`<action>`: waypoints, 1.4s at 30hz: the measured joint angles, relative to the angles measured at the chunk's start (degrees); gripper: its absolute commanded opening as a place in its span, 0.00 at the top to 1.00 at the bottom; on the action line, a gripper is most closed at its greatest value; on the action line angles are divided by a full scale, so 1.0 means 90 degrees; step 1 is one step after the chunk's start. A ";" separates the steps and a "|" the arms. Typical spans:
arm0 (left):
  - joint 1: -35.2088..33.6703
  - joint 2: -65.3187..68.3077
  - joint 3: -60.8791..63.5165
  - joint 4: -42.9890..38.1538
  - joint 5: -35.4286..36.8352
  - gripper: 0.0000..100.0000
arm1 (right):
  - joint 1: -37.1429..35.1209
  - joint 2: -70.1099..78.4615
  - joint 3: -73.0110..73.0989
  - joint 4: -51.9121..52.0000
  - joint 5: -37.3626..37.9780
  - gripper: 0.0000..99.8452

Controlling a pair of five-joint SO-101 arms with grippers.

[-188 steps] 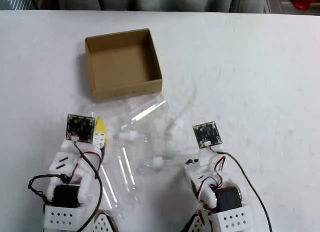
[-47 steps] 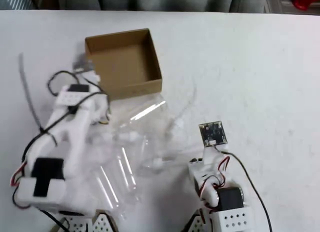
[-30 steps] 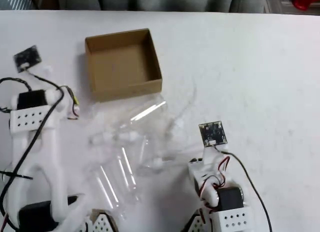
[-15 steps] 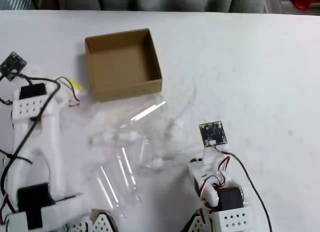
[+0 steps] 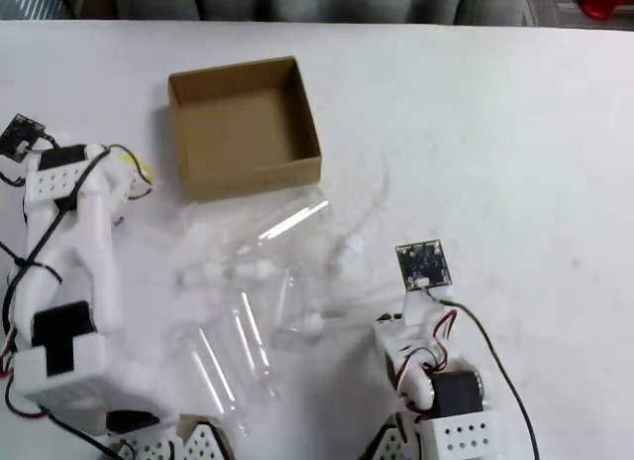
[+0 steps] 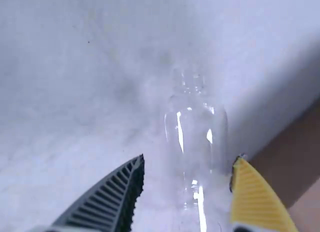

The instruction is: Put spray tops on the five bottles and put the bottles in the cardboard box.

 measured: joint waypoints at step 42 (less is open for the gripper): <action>0.0020 0.1524 -0.1055 -0.0195 -0.0537 0.98 | 0.1690 -0.0078 -0.0107 -0.0186 0.0674 0.98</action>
